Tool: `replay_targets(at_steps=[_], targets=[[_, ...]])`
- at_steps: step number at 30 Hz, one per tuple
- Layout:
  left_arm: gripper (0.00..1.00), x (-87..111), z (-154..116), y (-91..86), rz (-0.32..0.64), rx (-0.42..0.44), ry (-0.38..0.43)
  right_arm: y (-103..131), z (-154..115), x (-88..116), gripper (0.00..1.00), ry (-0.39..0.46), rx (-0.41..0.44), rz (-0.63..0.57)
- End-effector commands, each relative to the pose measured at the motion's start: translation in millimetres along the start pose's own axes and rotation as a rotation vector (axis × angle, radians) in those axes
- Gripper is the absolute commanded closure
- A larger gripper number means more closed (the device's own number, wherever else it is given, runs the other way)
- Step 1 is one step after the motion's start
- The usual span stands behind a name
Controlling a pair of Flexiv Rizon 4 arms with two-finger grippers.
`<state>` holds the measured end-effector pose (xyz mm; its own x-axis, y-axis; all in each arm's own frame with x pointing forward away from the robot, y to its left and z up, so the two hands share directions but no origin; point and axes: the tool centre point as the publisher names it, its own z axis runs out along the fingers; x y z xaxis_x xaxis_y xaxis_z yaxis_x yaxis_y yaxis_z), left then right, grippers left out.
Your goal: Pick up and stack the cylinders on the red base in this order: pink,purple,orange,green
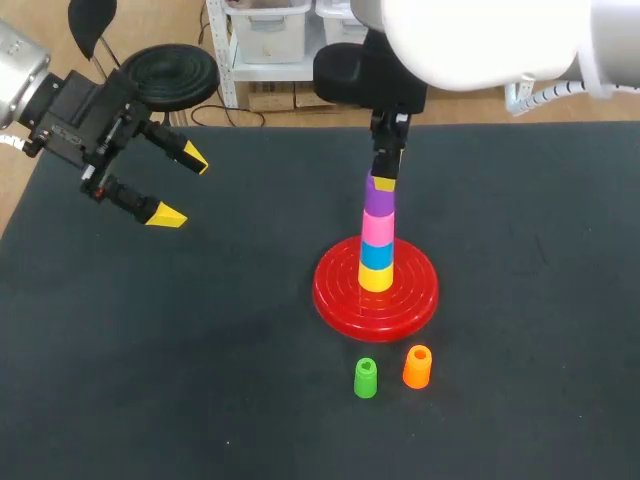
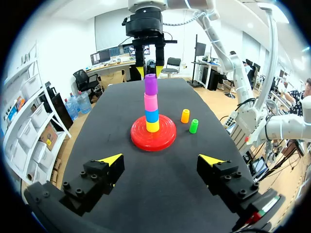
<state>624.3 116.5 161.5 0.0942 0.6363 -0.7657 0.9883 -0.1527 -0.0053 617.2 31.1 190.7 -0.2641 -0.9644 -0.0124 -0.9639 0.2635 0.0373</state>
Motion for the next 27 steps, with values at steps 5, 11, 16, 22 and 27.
replay_targets(at_steps=[5,11,16,22,27], targets=[[0.00,0.7,0.2,-0.8,0.002,-0.003,-0.001,1.2,4.9,1.4,1.00,-0.003,0.000,-0.003],[0.00,0.7,0.2,-0.8,0.002,-0.003,-0.001,0.0,7.1,0.6,1.00,0.011,0.003,-0.008],[0.00,0.7,0.2,-0.8,0.002,-0.003,-0.001,1.3,11.0,-1.0,1.00,0.018,0.002,-0.016],[0.00,0.7,0.2,-0.8,0.002,-0.003,-0.001,0.6,12.2,-1.1,1.00,0.022,0.004,-0.018],[0.00,0.7,0.2,-0.8,0.002,-0.003,-0.001,0.0,12.7,-0.6,1.00,0.026,0.000,-0.016]])
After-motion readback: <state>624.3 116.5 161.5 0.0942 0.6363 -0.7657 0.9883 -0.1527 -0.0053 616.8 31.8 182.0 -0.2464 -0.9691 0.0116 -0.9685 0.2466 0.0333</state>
